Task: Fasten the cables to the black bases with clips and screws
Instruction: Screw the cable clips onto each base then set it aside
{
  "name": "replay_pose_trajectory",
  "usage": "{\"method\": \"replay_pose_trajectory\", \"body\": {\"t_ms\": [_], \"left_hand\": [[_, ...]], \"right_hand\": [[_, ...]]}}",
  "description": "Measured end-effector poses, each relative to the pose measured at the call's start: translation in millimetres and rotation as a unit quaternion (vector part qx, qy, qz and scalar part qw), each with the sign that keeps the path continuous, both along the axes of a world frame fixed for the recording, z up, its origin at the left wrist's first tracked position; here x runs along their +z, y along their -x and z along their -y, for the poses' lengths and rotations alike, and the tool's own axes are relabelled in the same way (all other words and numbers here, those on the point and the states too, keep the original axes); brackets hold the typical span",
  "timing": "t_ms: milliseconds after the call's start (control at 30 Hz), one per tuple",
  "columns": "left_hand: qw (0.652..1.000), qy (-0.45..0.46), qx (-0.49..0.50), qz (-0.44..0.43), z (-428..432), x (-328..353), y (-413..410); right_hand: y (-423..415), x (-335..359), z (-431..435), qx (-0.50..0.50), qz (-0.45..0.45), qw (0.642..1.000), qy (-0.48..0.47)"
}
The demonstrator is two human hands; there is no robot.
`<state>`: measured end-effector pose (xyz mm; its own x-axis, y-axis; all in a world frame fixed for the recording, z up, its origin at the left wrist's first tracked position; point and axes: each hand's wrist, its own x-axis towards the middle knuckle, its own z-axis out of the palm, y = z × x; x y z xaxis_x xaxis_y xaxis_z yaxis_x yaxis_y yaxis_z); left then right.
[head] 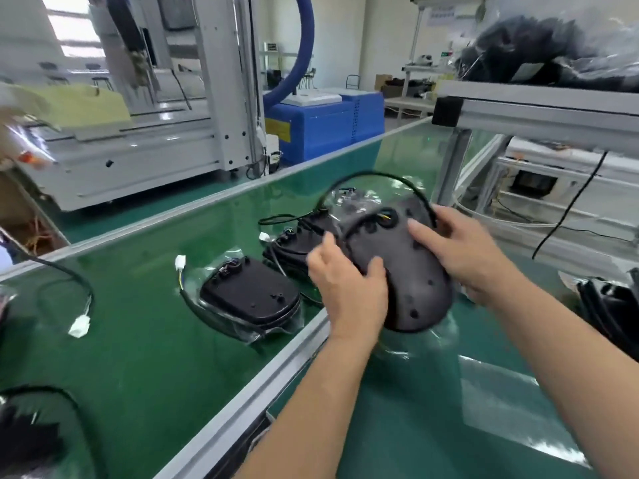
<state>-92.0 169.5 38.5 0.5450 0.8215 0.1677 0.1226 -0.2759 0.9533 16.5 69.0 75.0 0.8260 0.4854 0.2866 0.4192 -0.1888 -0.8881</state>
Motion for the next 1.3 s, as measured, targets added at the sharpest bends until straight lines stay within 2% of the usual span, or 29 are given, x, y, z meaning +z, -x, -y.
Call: {"method": "replay_pose_trajectory", "body": {"t_ms": [67,167,233,300,367,500,600,733,900,1067,1167,1300], "left_hand": [[0.992,-0.098,0.080,-0.005,-19.2,7.2,6.5],[0.968,-0.213,0.129,-0.041,-43.1,9.8,20.6],[0.951,-0.257,0.155,-0.072,-61.2,10.9,34.9],[0.939,-0.269,0.187,-0.108,-81.0,9.9,55.2],[0.928,-0.261,0.209,-0.163,-98.5,4.2,79.4],[0.907,-0.219,0.198,-0.299,-115.9,-18.9,117.3],[0.905,-0.179,0.188,-0.336,-117.7,-38.8,126.4],[0.898,-0.175,0.176,-0.363,-111.1,-57.7,121.8],[0.874,-0.196,0.161,-0.414,-110.1,-66.5,118.8],[0.858,-0.212,0.162,-0.439,-115.4,-59.8,118.3],[0.865,-0.258,0.164,-0.398,-102.0,-40.8,98.5],[0.883,-0.333,0.059,-0.325,-35.9,-15.9,36.0]], "right_hand": [[-5.4,7.2,-50.5,0.056,-0.042,0.998,-0.007],[2.3,13.7,-119.6,0.141,-0.148,0.979,0.018],[16.0,13.0,-159.4,0.191,-0.194,0.961,0.038],[34.0,7.1,-192.3,0.234,-0.199,0.949,0.074],[55.1,-2.8,-220.5,0.265,-0.164,0.943,0.113],[96.5,-26.6,-263.5,0.294,0.011,0.928,0.227],[115.9,-46.2,-275.9,0.298,0.070,0.904,0.299],[117.3,-63.2,-268.8,0.279,0.101,0.892,0.340],[128.5,-59.1,-250.3,0.265,0.046,0.906,0.327],[114.4,-50.4,-191.6,0.238,0.154,0.898,0.336],[80.4,-39.3,-137.9,0.195,0.146,0.915,0.322],[41.0,-26.2,-59.0,0.092,0.139,0.935,0.313]]}}
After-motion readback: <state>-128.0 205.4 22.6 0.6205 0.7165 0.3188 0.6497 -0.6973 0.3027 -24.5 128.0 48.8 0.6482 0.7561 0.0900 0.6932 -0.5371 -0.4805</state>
